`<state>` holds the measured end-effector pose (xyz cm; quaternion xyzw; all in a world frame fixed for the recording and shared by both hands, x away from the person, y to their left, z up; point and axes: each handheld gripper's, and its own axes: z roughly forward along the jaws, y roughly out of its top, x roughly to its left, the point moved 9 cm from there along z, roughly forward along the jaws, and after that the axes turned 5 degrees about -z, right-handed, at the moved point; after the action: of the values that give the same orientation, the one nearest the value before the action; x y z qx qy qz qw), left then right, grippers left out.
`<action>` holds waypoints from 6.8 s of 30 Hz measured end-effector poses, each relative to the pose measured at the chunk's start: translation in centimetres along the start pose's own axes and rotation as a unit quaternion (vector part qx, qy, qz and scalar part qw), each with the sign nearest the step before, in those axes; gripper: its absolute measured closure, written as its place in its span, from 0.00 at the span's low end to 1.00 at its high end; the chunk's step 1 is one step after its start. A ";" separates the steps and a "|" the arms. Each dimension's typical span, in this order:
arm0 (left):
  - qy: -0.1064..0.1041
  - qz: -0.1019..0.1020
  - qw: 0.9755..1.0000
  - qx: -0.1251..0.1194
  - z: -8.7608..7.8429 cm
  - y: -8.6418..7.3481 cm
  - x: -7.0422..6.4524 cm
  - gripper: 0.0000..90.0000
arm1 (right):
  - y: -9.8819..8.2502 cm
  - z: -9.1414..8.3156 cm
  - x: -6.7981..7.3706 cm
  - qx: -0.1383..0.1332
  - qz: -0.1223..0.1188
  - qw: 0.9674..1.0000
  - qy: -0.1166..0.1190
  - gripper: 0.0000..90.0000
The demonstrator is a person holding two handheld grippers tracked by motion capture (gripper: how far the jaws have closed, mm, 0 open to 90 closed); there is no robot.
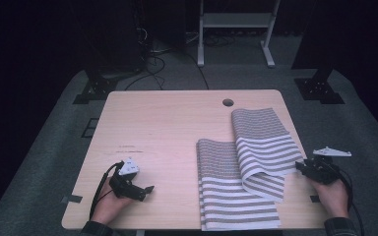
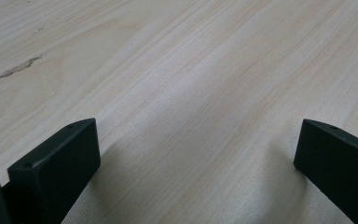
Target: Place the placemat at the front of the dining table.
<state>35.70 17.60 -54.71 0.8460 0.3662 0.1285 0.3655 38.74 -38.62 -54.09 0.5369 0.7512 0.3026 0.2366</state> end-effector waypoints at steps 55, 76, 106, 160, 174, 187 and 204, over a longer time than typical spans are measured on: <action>0.000 0.000 1.000 0.001 0.0 0.0 0.0 0.00 | 10.6 -5.3 9.7 -0.129 -0.110 0.985 0.044 0.96; 0.000 0.000 1.000 0.001 0.0 0.0 0.0 0.00 | 13.8 -5.3 15.9 -0.144 -0.160 0.972 0.098 0.96; -0.003 0.002 1.000 0.000 0.0 0.0 -0.1 0.00 | 13.3 2.5 24.1 -0.086 -0.190 0.963 0.173 0.96; -0.005 0.006 1.000 0.000 0.0 0.0 -0.3 0.00 | 13.8 4.8 41.0 -0.075 -0.264 0.913 0.302 0.95; -0.006 0.006 1.000 0.001 0.0 -0.1 -0.3 0.00 | 15.2 1.9 38.7 -0.103 -0.243 0.913 0.310 0.66; -0.006 0.006 1.000 0.002 -0.1 -0.1 -0.3 0.00 | 14.1 0.3 30.0 -0.108 -0.225 0.936 0.247 1.00; -0.006 0.007 1.000 0.002 -0.1 -0.1 -0.3 0.00 | 10.7 -2.3 19.4 -0.113 -0.168 0.961 0.186 1.00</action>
<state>35.45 17.47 -54.71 0.8499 0.3585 0.1255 0.3651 38.20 -18.06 -45.44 0.3068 0.8224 0.4358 0.1989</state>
